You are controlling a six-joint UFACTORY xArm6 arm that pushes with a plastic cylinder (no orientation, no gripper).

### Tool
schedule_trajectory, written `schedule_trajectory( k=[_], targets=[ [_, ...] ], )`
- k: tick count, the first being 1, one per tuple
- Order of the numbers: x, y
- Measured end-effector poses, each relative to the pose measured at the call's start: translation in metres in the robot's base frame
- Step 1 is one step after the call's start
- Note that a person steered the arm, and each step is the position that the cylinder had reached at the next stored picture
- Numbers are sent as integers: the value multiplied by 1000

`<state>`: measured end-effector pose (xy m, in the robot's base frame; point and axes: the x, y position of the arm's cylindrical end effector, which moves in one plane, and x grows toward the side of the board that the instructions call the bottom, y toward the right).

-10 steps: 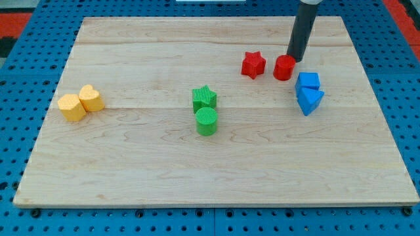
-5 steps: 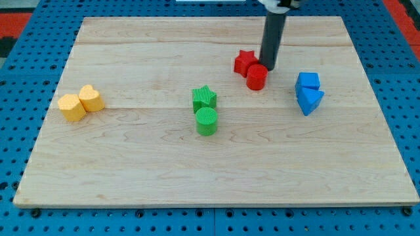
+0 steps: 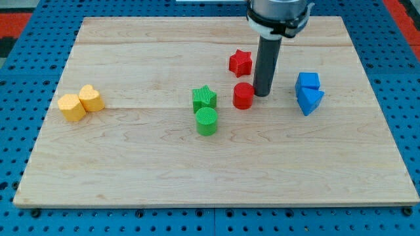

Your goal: Slide the red star closer to the yellow heart

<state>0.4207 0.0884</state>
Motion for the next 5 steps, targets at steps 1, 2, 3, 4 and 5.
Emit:
schedule_trajectory(
  k=[1, 2, 3, 4, 5],
  targets=[
    [29, 9],
    [32, -48],
    [12, -64],
    [-26, -65],
    [-60, -65]
  ],
)
